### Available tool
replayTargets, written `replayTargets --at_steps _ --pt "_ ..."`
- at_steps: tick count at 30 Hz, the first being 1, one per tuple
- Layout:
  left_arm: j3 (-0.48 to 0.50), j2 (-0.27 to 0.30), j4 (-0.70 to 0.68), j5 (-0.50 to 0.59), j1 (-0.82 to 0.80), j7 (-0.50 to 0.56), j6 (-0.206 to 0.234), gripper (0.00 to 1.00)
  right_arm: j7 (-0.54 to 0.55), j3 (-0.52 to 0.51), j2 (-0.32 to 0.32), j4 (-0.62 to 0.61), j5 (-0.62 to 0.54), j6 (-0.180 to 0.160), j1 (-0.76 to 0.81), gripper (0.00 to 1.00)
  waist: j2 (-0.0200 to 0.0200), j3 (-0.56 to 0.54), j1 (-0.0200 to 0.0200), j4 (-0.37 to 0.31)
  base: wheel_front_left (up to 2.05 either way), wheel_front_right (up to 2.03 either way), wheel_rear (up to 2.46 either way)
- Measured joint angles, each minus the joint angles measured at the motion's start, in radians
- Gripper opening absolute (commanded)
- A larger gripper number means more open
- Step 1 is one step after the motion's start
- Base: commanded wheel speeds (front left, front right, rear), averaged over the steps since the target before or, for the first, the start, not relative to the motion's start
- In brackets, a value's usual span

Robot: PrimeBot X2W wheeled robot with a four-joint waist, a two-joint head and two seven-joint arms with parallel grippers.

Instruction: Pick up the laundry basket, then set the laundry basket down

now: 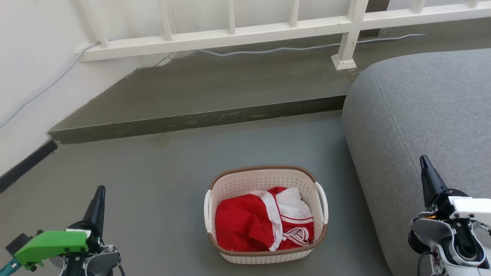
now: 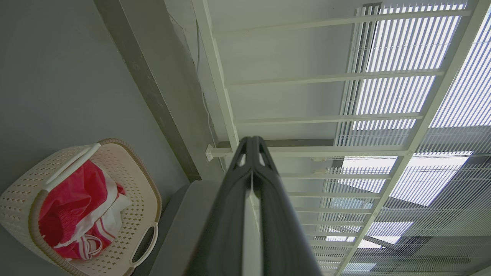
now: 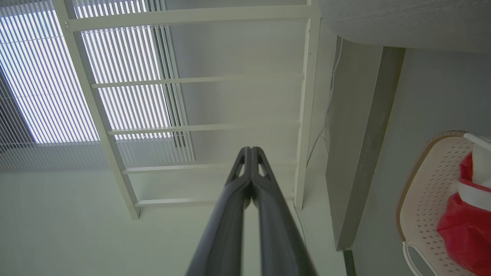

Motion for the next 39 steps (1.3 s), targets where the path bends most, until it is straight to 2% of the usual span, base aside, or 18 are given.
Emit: replayTargets --at_steps 39 --pt "0.001 0.0 -0.002 0.0 0.0 0.0 0.0 0.0 0.0 -0.001 0.0 -0.002 0.004 0.001 0.0 0.0 0.0 0.0 0.0 0.0 0.0 0.0 0.0"
